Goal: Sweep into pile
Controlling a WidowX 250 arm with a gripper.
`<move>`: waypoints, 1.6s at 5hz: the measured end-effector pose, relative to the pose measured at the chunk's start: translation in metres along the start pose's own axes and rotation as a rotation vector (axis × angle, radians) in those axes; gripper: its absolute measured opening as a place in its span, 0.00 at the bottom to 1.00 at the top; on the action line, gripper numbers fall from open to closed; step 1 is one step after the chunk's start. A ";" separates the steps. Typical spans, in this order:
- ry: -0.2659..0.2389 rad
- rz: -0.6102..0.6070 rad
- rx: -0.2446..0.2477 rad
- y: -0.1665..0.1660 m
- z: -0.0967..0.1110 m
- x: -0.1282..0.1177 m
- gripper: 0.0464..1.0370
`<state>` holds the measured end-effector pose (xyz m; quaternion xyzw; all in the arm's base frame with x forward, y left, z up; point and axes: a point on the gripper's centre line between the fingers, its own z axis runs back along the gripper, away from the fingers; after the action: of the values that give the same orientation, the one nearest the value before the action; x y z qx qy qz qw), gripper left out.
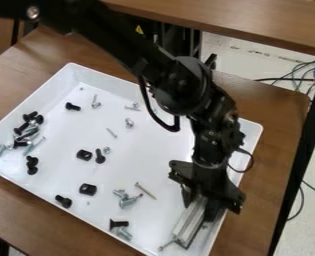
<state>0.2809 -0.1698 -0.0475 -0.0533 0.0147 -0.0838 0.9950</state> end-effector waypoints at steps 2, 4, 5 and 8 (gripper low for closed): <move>-0.007 0.107 -0.001 0.049 0.001 0.015 0.32; 0.006 0.328 0.087 0.148 0.008 0.015 0.32; 0.006 0.421 0.100 0.189 0.012 0.006 0.32; 0.056 0.537 0.192 0.328 0.032 -0.069 0.32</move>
<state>0.2686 0.1668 -0.0502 0.0495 0.0477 0.1801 0.9812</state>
